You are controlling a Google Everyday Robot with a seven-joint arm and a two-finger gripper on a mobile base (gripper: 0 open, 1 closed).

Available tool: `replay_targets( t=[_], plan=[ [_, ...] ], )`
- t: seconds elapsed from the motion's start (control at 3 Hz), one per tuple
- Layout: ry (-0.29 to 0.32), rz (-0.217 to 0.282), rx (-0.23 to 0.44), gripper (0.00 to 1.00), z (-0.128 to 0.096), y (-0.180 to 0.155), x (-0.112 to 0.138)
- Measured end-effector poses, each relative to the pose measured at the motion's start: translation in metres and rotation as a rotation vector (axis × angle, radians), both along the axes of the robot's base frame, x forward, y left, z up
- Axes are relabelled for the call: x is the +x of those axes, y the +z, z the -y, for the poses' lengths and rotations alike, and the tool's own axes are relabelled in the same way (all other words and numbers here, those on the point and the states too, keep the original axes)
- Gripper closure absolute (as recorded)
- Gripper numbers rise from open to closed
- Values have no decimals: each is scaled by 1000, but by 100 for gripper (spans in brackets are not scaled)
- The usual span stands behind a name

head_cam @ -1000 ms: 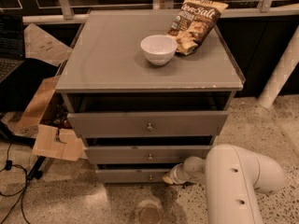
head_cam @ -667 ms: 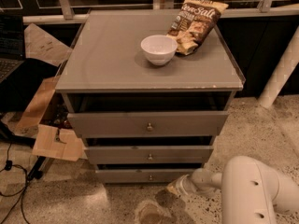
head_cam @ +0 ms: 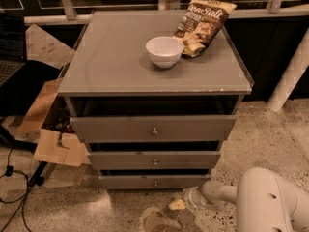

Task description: Close bottom drawer

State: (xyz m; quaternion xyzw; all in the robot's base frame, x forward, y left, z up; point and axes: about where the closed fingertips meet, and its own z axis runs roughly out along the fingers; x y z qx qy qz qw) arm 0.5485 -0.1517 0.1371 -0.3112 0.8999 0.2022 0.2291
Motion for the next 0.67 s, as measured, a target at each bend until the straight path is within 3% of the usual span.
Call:
replay_targets(
  t=[0.67],
  plan=[
    [0, 0, 0, 0, 0, 0, 0]
  ],
)
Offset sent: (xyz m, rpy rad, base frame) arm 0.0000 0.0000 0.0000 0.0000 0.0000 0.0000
